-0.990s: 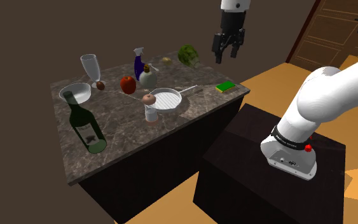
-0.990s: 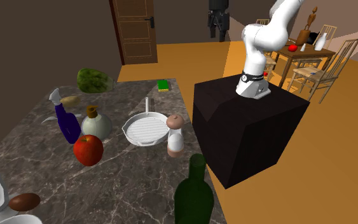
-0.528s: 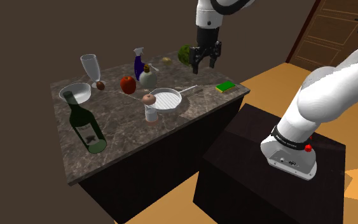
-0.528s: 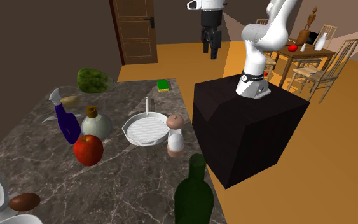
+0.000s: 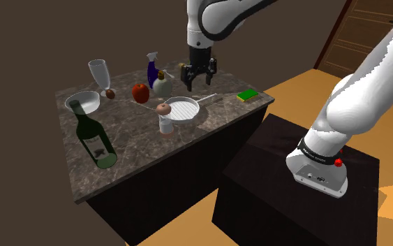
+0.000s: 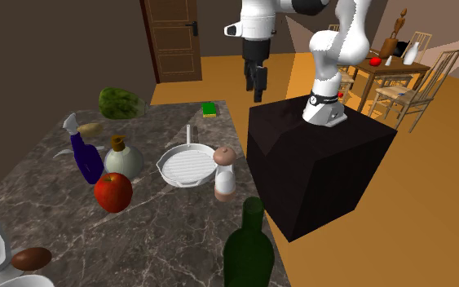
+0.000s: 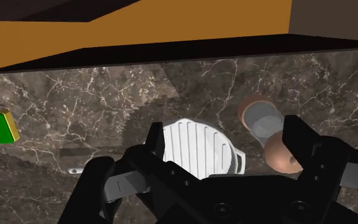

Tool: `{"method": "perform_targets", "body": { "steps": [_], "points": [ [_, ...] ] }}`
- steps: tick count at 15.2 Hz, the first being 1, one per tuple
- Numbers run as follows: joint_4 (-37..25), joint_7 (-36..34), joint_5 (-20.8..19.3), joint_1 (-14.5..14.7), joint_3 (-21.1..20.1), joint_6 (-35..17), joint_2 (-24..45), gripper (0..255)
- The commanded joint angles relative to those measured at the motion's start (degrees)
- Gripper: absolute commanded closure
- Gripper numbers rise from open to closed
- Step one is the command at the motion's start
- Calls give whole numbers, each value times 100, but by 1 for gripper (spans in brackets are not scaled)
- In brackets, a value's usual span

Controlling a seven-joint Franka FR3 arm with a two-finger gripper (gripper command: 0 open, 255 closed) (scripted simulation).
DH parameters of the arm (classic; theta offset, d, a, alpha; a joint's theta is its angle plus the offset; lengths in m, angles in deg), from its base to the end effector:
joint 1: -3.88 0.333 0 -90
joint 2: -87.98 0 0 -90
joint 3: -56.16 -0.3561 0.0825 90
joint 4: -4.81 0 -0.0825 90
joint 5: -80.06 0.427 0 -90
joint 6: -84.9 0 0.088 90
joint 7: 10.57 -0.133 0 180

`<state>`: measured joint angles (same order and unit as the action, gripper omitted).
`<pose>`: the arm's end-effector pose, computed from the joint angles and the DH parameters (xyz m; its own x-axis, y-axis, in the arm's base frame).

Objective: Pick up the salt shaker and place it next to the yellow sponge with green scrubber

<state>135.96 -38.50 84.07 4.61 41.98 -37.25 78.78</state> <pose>0.5004 0.1393 0.4065 0.9644 -0.2643 -0.0102 -0.2645 -0.9642 -0.0173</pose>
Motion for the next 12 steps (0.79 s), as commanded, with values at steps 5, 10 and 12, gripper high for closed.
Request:
{"method": "perform_targets", "body": {
  "steps": [5, 10, 12],
  "points": [
    [-882, -748, -547, 79, -199, -560, 1335, 0],
    [-1851, -1343, -1082, 298, -170, -761, 2459, 0],
    [-2299, -1545, -1273, 418, -118, -781, 2908, 0]
  ]
}}
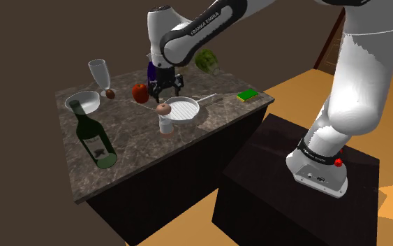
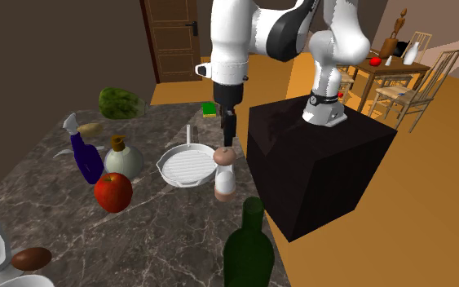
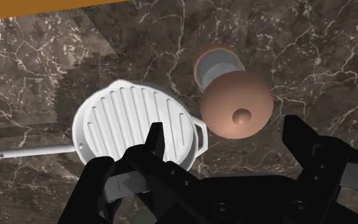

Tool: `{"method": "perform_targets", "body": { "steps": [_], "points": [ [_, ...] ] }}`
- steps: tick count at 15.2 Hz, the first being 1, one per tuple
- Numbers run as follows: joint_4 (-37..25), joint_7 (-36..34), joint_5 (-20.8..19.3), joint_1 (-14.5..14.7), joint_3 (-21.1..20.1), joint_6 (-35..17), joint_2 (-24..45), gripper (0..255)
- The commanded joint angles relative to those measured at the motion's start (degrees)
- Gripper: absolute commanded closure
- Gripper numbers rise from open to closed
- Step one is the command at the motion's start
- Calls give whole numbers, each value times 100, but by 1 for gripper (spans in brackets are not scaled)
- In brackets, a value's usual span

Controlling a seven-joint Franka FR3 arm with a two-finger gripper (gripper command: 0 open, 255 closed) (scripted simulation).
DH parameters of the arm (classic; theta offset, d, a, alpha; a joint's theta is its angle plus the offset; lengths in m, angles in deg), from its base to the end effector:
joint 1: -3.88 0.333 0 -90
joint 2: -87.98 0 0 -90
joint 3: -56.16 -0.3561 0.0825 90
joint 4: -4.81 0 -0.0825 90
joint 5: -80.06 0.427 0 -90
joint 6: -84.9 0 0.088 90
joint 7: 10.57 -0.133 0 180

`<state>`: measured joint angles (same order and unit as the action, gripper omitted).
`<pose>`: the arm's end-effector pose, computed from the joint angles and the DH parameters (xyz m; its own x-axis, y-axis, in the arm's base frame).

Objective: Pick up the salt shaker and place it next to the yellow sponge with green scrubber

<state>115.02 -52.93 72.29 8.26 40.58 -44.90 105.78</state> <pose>0.6317 0.2146 0.3257 0.9478 -0.3150 0.0500 -0.3148 -0.9491 -0.0108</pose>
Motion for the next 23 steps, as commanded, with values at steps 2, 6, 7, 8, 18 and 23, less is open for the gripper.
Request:
{"method": "perform_targets", "body": {
  "steps": [2, 6, 7, 8, 18, 23],
  "points": [
    [-619, -252, -238, 167, 80, -7, 595, 0],
    [-573, -295, -307, 193, 123, -236, 783, 0],
    [-565, -307, -325, 199, 133, -292, 832, 0],
    [-558, -318, -343, 205, 144, -347, 882, 0],
    [-549, -336, -371, 216, 162, -433, 961, 255],
    [-549, -334, -371, 215, 162, -432, 959, 255]
  ]
}}
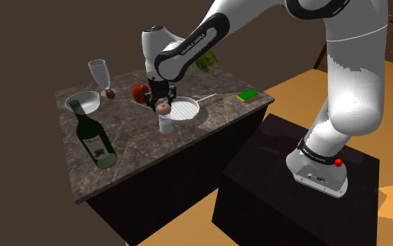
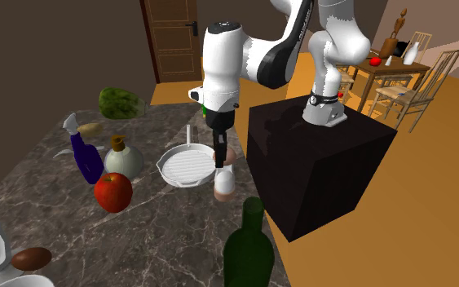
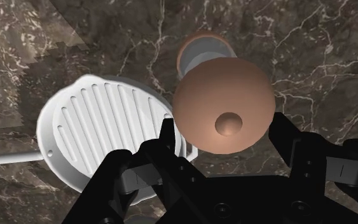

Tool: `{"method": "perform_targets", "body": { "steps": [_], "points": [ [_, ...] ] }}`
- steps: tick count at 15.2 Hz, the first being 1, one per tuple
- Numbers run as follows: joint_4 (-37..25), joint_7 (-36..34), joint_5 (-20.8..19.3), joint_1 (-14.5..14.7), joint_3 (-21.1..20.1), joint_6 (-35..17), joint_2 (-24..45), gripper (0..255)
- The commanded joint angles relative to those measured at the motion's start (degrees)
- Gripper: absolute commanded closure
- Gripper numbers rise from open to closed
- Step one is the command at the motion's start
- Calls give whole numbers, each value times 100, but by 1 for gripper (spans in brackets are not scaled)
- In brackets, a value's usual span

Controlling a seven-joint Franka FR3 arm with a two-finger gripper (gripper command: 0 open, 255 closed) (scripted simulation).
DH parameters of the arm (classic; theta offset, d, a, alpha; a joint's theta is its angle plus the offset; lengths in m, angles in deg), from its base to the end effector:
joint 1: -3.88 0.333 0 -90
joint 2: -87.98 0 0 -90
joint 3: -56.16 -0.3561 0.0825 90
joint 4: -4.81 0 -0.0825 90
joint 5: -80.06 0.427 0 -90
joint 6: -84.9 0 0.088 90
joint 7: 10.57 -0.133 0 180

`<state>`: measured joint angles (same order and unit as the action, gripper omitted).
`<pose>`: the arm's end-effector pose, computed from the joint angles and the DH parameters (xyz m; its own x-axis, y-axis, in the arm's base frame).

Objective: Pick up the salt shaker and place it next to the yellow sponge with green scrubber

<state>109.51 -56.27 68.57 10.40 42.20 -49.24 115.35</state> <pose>0.6649 0.2293 0.2654 0.9428 -0.3268 0.0655 -0.3269 -0.9450 -0.0100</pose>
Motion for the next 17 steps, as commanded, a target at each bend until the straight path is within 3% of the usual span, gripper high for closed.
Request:
{"method": "perform_targets", "body": {
  "steps": [1, 17],
  "points": [
    [3, 1, 1, 0, -1, 1, 2, 255],
    [-264, 158, 216, -71, -114, 784, -532, 255]
  ]
}}
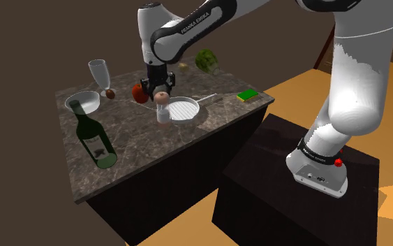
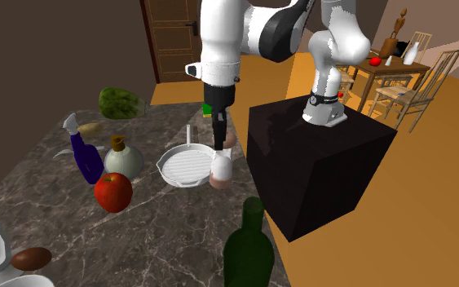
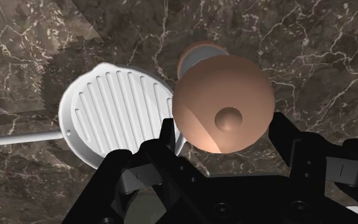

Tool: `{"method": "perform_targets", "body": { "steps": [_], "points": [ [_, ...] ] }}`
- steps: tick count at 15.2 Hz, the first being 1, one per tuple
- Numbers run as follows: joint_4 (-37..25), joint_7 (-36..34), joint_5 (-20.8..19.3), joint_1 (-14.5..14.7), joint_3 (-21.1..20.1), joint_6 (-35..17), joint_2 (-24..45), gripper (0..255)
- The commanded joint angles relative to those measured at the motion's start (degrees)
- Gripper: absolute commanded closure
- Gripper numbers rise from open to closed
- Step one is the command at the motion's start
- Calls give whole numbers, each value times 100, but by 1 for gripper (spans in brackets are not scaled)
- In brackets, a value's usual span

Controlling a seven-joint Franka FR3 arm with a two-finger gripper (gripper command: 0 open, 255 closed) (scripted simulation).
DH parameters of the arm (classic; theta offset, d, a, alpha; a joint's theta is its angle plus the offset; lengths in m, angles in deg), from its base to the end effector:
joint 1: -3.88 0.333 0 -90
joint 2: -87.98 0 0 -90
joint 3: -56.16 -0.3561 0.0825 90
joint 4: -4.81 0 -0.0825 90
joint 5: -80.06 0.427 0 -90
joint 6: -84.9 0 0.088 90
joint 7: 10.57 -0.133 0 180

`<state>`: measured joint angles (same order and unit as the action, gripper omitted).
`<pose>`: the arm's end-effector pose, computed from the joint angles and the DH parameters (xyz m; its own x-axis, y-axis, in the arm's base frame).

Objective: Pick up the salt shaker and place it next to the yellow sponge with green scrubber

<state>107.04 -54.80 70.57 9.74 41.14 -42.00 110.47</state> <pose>0.6653 0.2298 0.3338 0.9429 -0.3267 0.0646 -0.3268 -0.9451 -0.0096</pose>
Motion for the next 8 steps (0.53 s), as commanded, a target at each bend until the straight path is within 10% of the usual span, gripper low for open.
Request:
{"method": "perform_targets", "body": {
  "steps": [1, 8],
  "points": [
    [-47, 21, 32, -9, -15, 124, -80, 255],
    [-293, 92, 125, -29, -53, 578, -298, 255]
  ]
}}
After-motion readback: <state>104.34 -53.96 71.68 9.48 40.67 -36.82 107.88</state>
